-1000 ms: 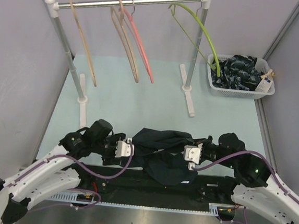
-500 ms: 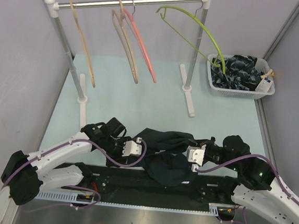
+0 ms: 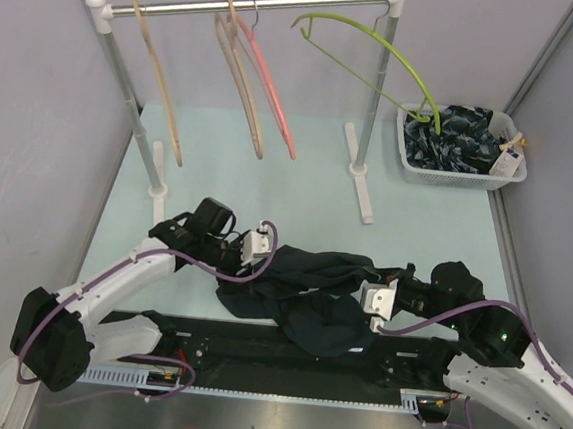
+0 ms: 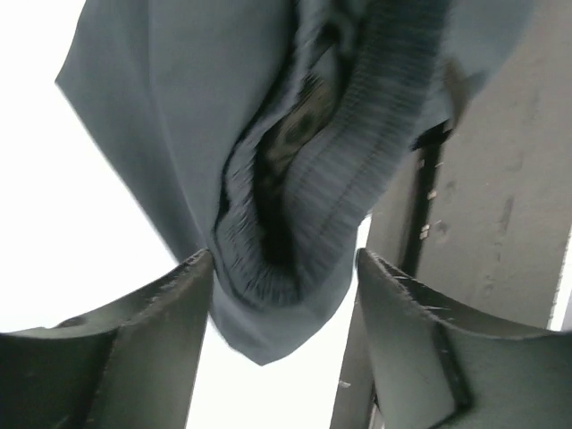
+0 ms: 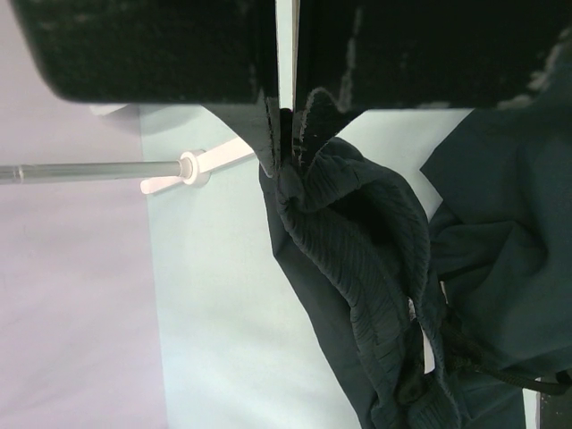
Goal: Place the shorts on the hanger
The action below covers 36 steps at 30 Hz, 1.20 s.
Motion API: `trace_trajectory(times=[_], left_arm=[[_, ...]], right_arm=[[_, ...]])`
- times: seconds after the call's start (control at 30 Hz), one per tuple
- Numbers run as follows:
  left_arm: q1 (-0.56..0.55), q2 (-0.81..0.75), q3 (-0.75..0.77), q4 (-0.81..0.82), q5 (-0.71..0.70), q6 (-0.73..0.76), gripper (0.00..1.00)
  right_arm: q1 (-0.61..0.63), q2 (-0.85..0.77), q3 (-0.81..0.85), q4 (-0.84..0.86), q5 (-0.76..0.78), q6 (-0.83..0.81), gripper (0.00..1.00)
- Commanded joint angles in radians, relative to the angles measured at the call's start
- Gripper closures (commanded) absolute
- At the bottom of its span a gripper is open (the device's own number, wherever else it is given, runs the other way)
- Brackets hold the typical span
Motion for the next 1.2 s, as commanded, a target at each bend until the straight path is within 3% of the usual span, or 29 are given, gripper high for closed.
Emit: trace_trajectory(times=[0.0, 0.07, 0.13, 0.33, 0.43, 0.6, 0.77, 0.9, 1.17], left_arm=[[0.003, -0.034, 0.01, 0.022, 0.158, 0.03, 0.36], [0.001, -0.037, 0.005, -0.01, 0.155, 0.056, 0.46], [0.003, -0.061, -0.008, -0.031, 0.14, 0.089, 0.49], [0.003, -0.176, -0.061, -0.12, 0.063, 0.214, 0.46], [-0.003, -0.198, -0.079, -0.139, 0.023, 0.234, 0.41], [-0.014, -0.201, -0.03, -0.099, 0.035, 0.198, 0.25], [-0.157, -0.193, 0.005, 0.014, -0.006, 0.129, 0.03], [-0.276, -0.166, 0.001, 0.14, -0.074, 0.081, 0.01], [-0.327, -0.043, 0.044, 0.235, -0.052, 0.086, 0.02]], right_arm=[[0.0, -0.018, 0.011, 0.023, 0.01, -0.004, 1.0], [0.0, -0.025, 0.009, 0.019, 0.012, -0.004, 1.0], [0.0, -0.031, 0.008, 0.013, 0.015, -0.007, 1.0], [0.0, -0.041, 0.0, 0.007, 0.015, -0.005, 1.0], [0.0, -0.05, -0.01, 0.013, 0.015, -0.005, 1.0], [0.0, -0.054, -0.009, 0.009, -0.006, -0.01, 1.0], [0.002, -0.051, -0.007, 0.016, -0.008, -0.016, 1.0], [0.0, -0.05, -0.001, 0.021, -0.008, -0.015, 1.0], [0.0, -0.051, 0.011, 0.021, -0.008, -0.013, 1.0]])
